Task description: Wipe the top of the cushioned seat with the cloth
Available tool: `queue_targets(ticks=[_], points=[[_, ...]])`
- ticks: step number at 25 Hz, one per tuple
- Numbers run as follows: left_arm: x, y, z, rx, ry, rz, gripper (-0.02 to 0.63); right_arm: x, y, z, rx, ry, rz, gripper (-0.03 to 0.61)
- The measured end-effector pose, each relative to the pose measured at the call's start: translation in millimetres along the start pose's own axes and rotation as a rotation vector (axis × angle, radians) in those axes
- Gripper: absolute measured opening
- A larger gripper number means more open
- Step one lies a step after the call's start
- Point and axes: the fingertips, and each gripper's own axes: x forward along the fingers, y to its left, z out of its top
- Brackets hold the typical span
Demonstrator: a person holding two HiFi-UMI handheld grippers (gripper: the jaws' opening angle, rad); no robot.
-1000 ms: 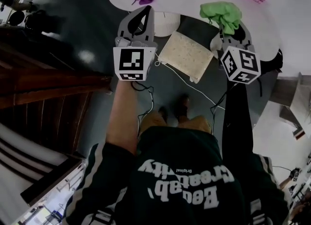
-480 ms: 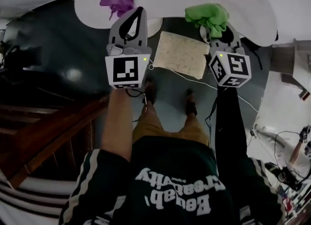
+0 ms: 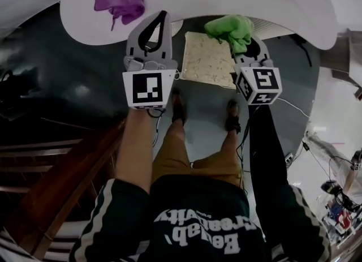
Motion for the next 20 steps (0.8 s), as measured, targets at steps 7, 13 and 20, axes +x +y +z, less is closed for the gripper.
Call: queue_targets(ticks=[7,13,20], points=[[8,-1,-53,-0.057,0.018,-0.013,0.014,75,19,-97,-0.050,0.140,0.070,0.095],[10,2,-85,-0.081,0.024,-0.022,0.014,120,33,-174,-0.020,0.273,0.123,0.095],[10,7,-110,-0.080,0.039,-0.013,0.014,169,39,-261,-0.047,0.489,0.134,0.095]])
